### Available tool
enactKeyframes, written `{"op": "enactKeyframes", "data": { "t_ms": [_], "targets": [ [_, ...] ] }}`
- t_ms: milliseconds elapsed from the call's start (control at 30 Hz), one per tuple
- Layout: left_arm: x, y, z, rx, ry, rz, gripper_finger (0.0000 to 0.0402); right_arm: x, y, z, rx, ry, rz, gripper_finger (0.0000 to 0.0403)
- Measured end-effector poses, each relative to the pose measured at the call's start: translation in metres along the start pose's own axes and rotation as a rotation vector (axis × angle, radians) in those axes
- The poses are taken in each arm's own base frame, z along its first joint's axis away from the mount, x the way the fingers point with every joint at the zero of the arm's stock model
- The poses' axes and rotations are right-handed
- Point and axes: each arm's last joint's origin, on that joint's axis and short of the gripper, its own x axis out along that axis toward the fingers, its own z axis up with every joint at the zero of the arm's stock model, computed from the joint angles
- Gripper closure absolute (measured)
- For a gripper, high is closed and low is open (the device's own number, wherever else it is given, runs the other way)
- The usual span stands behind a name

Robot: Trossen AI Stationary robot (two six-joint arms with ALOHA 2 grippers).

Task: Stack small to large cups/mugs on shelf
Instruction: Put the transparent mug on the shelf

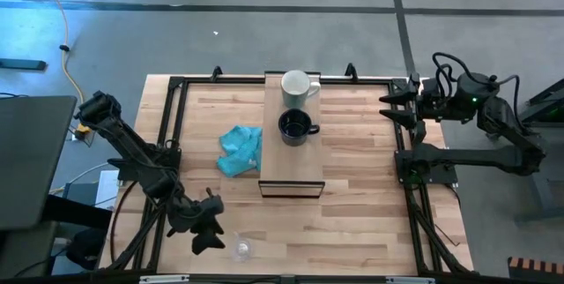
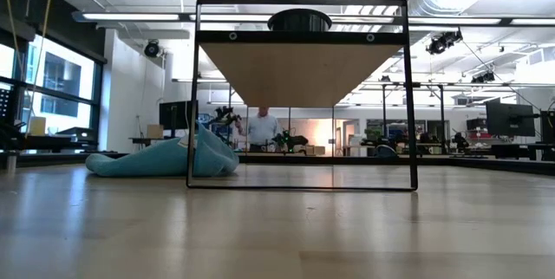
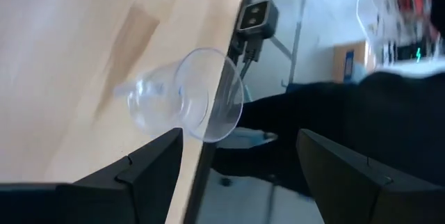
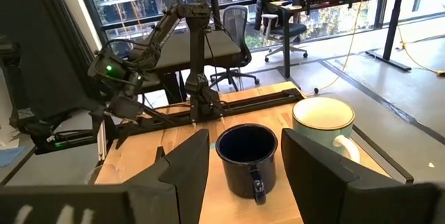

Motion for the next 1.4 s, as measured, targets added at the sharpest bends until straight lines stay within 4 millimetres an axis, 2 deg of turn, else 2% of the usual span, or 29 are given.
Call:
{"op": "enactKeyframes", "data": {
  "t_ms": [367,633,1000,1200,1400],
  "targets": [
    [0.003,0.007,-0.003,-0.474,0.004,0.080,0.0131,0.000,0.000,-0.002,-0.007,0.022,-0.002,0.0231],
    [0.016,0.012,-0.006,-0.645,0.008,0.125,0.0131,0.000,-0.001,-0.006,-0.019,0.066,-0.006,0.0231],
    [0.042,0.013,-0.011,-0.701,0.039,0.098,0.0131,0.000,-0.001,-0.007,-0.050,0.076,-0.017,0.0231],
    [0.045,0.017,-0.010,-0.698,0.002,0.128,0.0131,0.000,-0.001,-0.007,-0.049,0.075,-0.017,0.0231],
    [0.049,0.021,0.000,-0.685,-0.031,0.131,0.0131,0.000,-0.001,-0.007,-0.035,0.074,-0.018,0.0231]
  ]
}}
